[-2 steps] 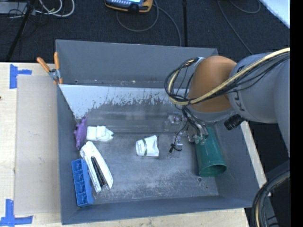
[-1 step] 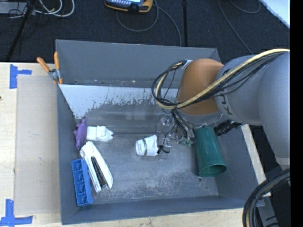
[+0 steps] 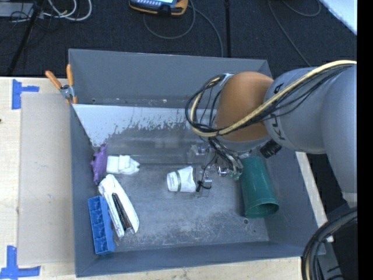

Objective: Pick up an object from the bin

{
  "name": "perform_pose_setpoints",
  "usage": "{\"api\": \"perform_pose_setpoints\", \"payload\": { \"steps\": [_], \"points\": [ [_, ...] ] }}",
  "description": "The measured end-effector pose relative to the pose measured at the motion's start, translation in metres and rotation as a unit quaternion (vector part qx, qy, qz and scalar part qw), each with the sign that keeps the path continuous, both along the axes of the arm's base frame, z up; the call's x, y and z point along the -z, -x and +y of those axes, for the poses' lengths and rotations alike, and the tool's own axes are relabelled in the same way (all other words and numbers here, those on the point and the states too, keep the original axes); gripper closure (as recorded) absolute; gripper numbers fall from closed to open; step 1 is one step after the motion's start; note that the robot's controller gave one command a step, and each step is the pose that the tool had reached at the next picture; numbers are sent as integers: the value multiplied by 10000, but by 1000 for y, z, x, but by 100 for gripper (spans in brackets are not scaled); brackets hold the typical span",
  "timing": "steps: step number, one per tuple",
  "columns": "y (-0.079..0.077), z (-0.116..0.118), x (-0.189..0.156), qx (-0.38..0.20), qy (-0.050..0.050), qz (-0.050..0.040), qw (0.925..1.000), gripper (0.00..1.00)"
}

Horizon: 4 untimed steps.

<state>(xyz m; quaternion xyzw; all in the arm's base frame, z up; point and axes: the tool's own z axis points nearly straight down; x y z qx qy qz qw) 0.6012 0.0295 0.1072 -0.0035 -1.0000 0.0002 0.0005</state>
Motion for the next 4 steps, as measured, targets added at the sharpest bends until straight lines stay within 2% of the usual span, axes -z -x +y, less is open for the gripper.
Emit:
{"api": "perform_pose_setpoints", "payload": {
  "steps": [1, 2, 3, 4],
  "points": [
    [8, 25, 19, -473, -6, 19, 9989, 0],
    [13, 37, 26, -1733, -5, 7, 9849, 100],
    [13, 37, 26, -1731, -5, 7, 9849, 100],
    [17, 33, -63, -1686, -8, 6, 9857, 100]
  ]
}}
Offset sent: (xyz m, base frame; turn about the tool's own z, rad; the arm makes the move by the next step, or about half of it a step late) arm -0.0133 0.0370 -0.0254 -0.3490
